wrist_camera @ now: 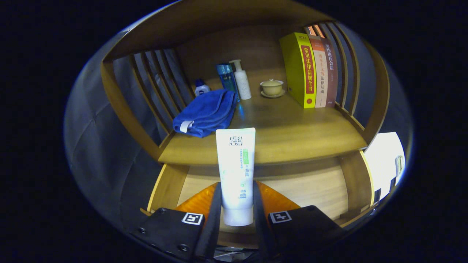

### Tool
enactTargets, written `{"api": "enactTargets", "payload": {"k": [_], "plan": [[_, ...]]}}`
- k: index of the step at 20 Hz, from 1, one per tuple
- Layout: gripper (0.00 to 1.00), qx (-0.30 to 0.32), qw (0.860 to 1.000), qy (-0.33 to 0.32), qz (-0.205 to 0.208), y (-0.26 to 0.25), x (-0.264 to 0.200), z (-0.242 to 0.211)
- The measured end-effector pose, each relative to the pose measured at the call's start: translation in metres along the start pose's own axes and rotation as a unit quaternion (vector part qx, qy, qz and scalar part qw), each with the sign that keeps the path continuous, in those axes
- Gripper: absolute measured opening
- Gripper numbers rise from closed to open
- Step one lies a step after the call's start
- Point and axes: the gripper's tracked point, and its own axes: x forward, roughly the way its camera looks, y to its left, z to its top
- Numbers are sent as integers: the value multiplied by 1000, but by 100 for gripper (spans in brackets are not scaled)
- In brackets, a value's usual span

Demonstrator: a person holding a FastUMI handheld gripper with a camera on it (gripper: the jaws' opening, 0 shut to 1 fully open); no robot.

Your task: Pull open the drawer, take out the items inside it, and place them on the countertop above the cabinet.

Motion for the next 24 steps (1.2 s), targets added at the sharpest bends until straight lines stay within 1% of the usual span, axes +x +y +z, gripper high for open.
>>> {"api": "enactTargets", "payload": {"k": [2,5,7,11,16,20,24], "plan": [[52,3,1000,-13,-1,-2,8,16],[52,7,999,-43,-27,-17,28,40],[52,13,998,-58,-34,-25,46,54],[52,-5,994,-76,-72,-45,79,75],[52,2,994,-68,-81,-51,104,77],[52,6,994,-64,-86,-55,109,74],[55,3,994,-67,-90,-58,110,75]]}}
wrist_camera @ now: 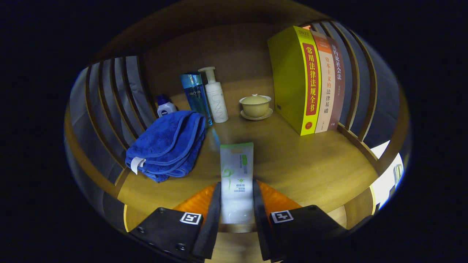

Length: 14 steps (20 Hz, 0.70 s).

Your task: Pull open the drawer, take out the items inside it, and place them on the countertop above the cabinet.

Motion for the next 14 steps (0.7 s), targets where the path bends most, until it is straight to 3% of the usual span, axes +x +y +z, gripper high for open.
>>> {"api": "enactTargets", "payload": {"k": [8,14], "plan": [[59,12,1000,-6,10,2,-2,0],[94,11,999,-34,19,1,-15,10]]}}
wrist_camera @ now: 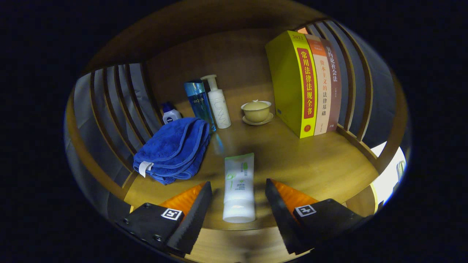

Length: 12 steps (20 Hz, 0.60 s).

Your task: Pull open the drawer, take out the items inside it, and place them on the countertop above the cabinet.

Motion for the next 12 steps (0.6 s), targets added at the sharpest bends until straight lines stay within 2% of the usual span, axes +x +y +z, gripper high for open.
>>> {"api": "enactTargets", "payload": {"k": [1,3,7,12], "plan": [[98,-2,1000,-4,2,0,-3,1],[99,-7,1000,-10,2,0,-10,2],[99,-26,999,-34,-2,0,-31,7],[99,-34,997,-71,16,12,-75,9]]}}
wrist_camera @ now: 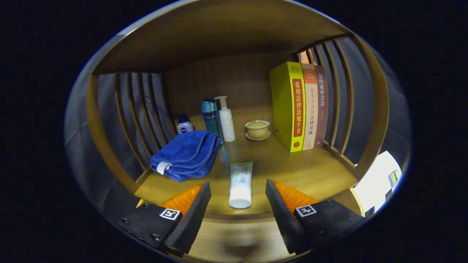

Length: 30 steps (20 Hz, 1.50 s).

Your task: Pull open the drawer, take out the items inside it, and place them on the countertop above the cabinet.

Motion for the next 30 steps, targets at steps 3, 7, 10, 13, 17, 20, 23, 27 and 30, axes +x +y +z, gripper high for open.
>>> {"api": "enactTargets", "payload": {"k": [3,7,10,13,17,20,23,27,30], "plan": [[99,7,1000,-20,9,5,-30,-2],[98,15,999,-35,15,5,-64,-13],[99,19,999,-38,14,4,-84,-28],[98,23,999,-42,15,5,-106,-49],[98,24,999,-45,11,5,-135,-80],[98,20,999,-35,3,2,-154,-107],[98,14,1000,-14,3,0,-165,-137],[98,10,1000,11,-1,2,-170,-173],[99,5,1000,22,2,6,-166,-188]]}}
